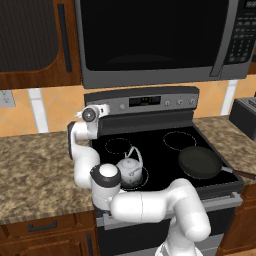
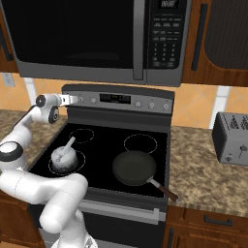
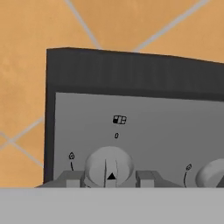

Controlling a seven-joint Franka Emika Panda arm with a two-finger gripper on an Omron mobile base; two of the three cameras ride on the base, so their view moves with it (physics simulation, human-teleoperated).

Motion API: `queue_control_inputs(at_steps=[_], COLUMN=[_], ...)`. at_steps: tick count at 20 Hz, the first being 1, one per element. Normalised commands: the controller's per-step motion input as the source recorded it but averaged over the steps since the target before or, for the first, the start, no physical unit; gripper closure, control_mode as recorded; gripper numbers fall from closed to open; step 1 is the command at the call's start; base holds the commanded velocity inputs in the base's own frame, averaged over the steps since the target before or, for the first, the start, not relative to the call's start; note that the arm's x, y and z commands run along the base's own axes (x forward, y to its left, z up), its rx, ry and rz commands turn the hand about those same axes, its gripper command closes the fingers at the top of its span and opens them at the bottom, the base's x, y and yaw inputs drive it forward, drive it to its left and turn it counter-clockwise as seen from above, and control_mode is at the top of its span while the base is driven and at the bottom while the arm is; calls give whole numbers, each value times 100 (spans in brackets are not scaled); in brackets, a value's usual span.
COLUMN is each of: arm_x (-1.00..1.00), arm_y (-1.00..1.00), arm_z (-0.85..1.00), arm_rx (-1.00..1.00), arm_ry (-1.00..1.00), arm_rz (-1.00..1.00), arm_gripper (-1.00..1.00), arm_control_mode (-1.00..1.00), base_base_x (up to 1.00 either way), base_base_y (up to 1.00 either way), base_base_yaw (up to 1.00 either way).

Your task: Pick the kettle from the counter and place it on a stove burner. Then turn the burner on.

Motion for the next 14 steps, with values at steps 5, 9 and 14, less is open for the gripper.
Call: queue_control_inputs(at_steps=[5, 9, 14], arm_x=[0, 0, 0], arm_y=[0, 0, 0], arm_z=[0, 0, 0], arm_rx=[-8, -8, -9], arm_ry=[0, 0, 0], arm_rz=[-5, -5, -5], arm_gripper=[100, 100, 100], arm_control_mode=[-100, -100, -100], base_base_x=[0, 0, 0], base_base_y=[0, 0, 0], base_base_yaw=[0, 0, 0])
